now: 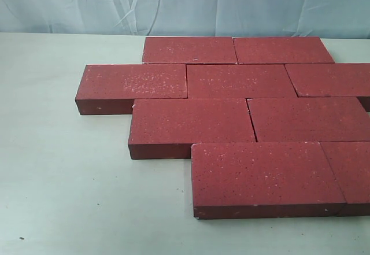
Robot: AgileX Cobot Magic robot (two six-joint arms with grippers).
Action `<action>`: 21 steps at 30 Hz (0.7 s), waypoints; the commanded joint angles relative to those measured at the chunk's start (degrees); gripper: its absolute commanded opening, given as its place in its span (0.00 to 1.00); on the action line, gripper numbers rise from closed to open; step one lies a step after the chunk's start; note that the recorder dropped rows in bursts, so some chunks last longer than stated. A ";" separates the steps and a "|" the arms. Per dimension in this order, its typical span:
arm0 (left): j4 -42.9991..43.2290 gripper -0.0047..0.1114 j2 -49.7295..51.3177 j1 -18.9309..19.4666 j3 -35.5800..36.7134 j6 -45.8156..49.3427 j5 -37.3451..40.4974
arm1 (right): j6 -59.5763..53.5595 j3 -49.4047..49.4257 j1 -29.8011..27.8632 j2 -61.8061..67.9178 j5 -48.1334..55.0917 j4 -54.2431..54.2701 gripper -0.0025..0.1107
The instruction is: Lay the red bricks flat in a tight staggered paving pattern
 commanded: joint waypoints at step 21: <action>0.07 0.04 -0.50 -0.18 0.32 -0.08 -0.04 | -0.23 0.55 0.89 -0.29 -2.10 2.46 0.02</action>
